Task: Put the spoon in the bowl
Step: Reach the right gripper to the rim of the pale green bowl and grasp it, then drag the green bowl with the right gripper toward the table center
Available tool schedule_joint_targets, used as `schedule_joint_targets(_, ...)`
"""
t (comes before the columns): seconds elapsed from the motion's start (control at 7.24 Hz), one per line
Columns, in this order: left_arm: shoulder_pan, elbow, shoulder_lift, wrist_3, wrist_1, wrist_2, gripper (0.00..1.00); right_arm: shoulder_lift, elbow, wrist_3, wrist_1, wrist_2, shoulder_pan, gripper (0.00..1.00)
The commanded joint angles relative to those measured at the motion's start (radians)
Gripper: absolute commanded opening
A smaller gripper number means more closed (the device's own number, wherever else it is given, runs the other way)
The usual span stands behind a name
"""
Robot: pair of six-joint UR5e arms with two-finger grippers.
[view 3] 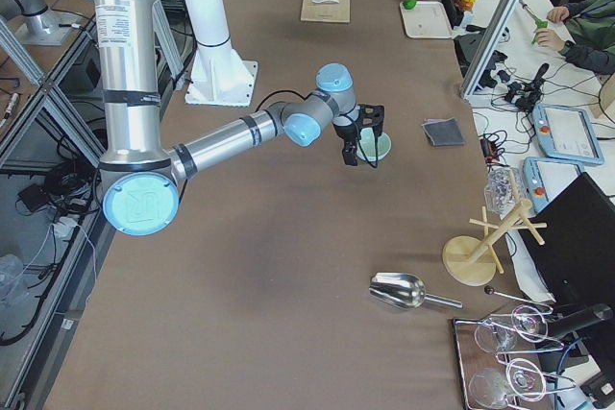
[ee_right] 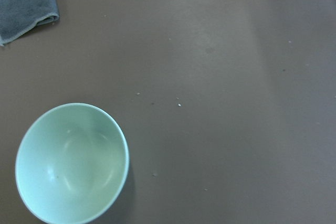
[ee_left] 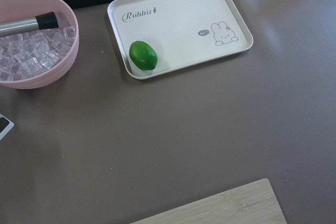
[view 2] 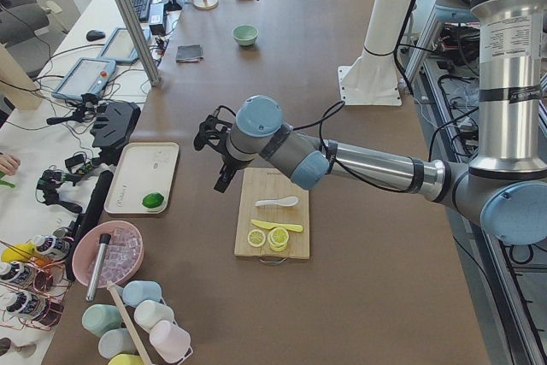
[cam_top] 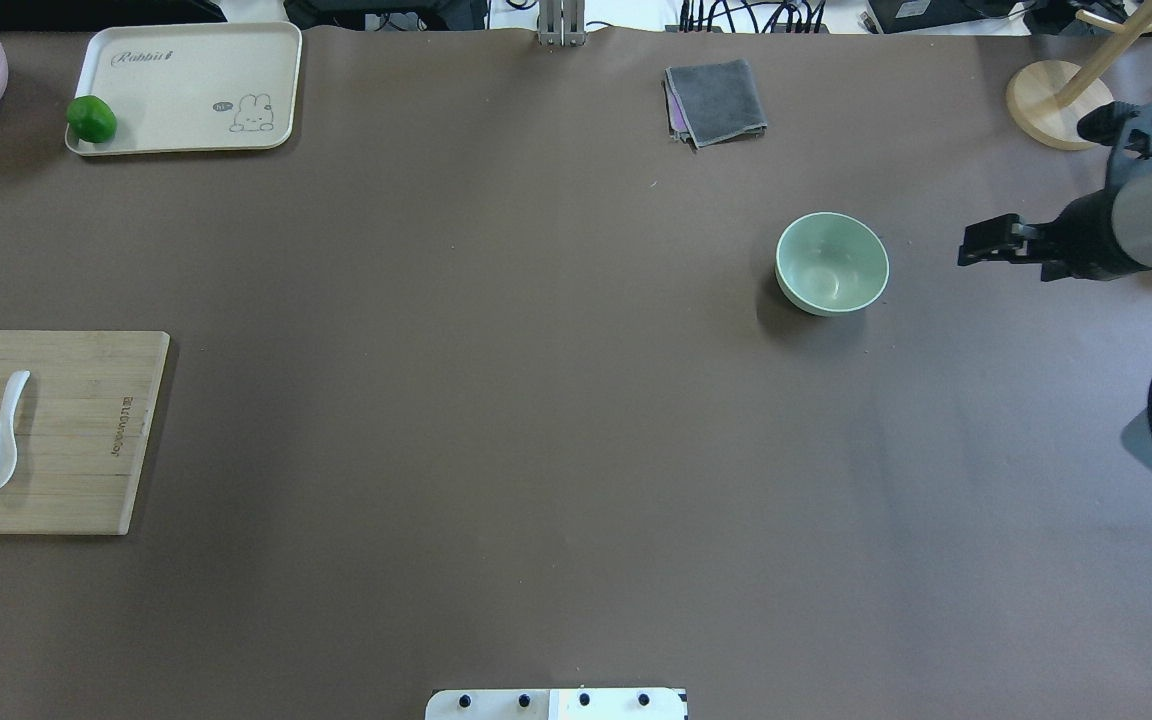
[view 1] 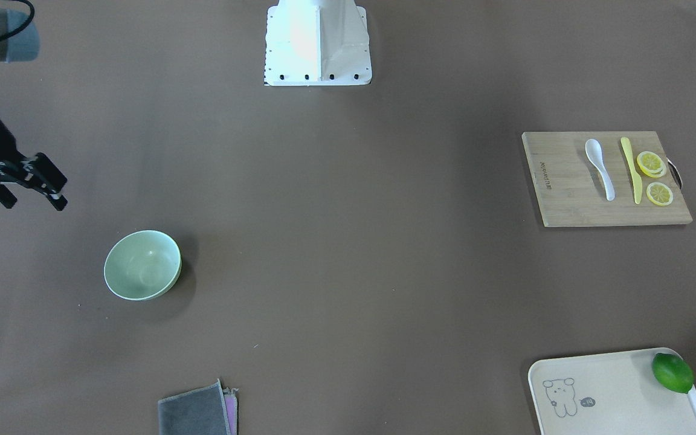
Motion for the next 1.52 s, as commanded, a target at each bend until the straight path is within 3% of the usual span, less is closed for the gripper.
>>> schedule_joint_targets(0.0, 0.002, 0.001, 0.004, 0.001, -0.002, 0.0, 0.98, 0.078, -0.192, 0.162, 0.204, -0.179, -0.144, 0.95)
schedule_joint_targets(0.14, 0.002, 0.002, 0.005, 0.001, -0.002, 0.0, 0.98, 0.115, -0.271, 0.21, 0.262, -0.196, -0.157, 0.88)
schedule_joint_targets(0.28, 0.002, 0.001, 0.01, 0.004, -0.002, 0.0, 0.98, 0.128, -0.287, 0.248, 0.263, -0.248, -0.189, 0.74)
schedule_joint_targets(0.41, 0.002, 0.002, 0.01, 0.004, -0.002, 0.001, 0.98, 0.128, -0.296, 0.278, 0.263, -0.281, -0.215, 0.44)
schedule_joint_targets(0.55, 0.002, 0.002, 0.011, 0.006, -0.002, 0.001, 0.98, 0.128, -0.296, 0.282, 0.263, -0.282, -0.222, 0.0)
schedule_joint_targets(0.83, 0.002, 0.012, 0.01, 0.009, -0.002, 0.001, 0.98, 0.152, -0.275, 0.284, 0.246, -0.279, -0.226, 0.0)
schedule_joint_targets(1.38, 0.006, 0.027, 0.01, 0.001, -0.037, 0.001, 0.98, 0.466, -0.27, 0.501, -0.058, -0.304, -0.339, 0.0)
